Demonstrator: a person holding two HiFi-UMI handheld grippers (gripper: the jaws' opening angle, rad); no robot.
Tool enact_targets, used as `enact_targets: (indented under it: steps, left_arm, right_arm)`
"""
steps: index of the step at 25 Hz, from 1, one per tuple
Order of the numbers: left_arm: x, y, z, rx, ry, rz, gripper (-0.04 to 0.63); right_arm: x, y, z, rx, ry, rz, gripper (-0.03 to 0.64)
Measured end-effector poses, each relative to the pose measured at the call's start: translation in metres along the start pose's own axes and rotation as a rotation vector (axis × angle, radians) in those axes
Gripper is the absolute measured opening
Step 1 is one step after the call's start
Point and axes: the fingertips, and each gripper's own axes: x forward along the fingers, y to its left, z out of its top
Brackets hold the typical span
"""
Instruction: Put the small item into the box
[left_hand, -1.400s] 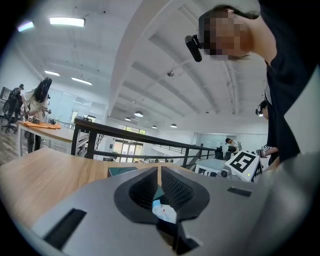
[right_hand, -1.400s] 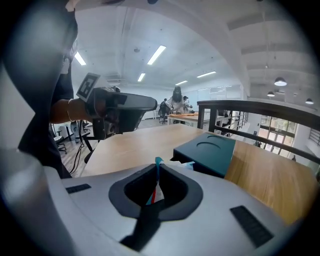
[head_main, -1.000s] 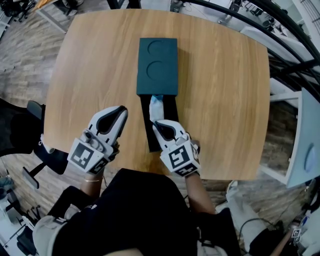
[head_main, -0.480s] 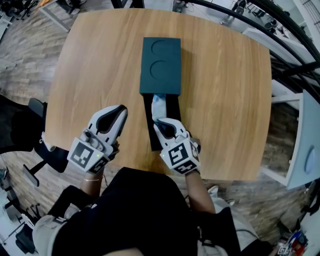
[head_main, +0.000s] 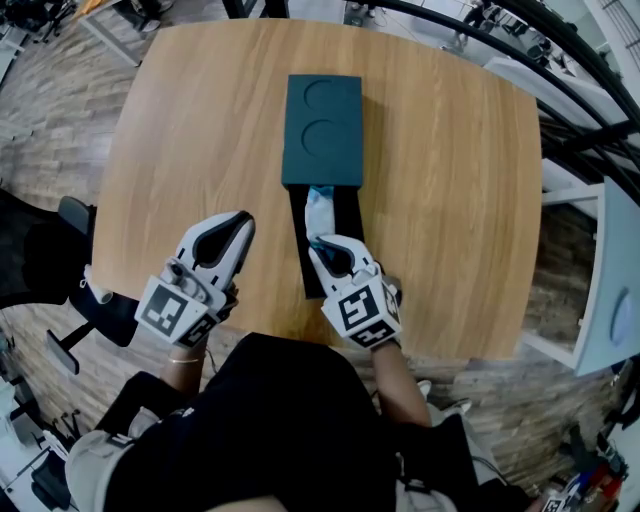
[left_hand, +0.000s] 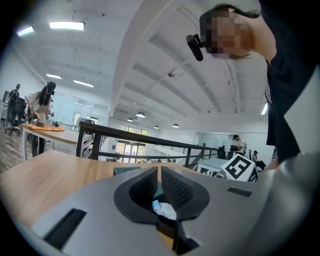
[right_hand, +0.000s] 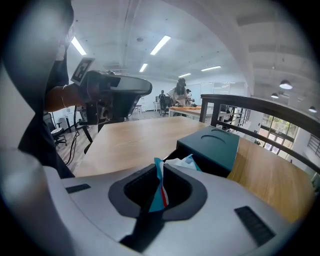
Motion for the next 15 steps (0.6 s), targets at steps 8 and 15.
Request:
enact_targets:
  steps: [8,15]
  left_arm:
    - [-0.008,-0.011,0.005,-0.018,-0.032,-0.019,0.032]
    - [-0.015,-0.021,0.014,-0.018,-0.066,-0.046,0.032]
  right_arm:
    - [-0.010,0.006,0.001,0.005,-0.008,-0.029,0.112]
    - [-0.031,0.007,0.030,0.079,-0.135,-0.065,0.066]
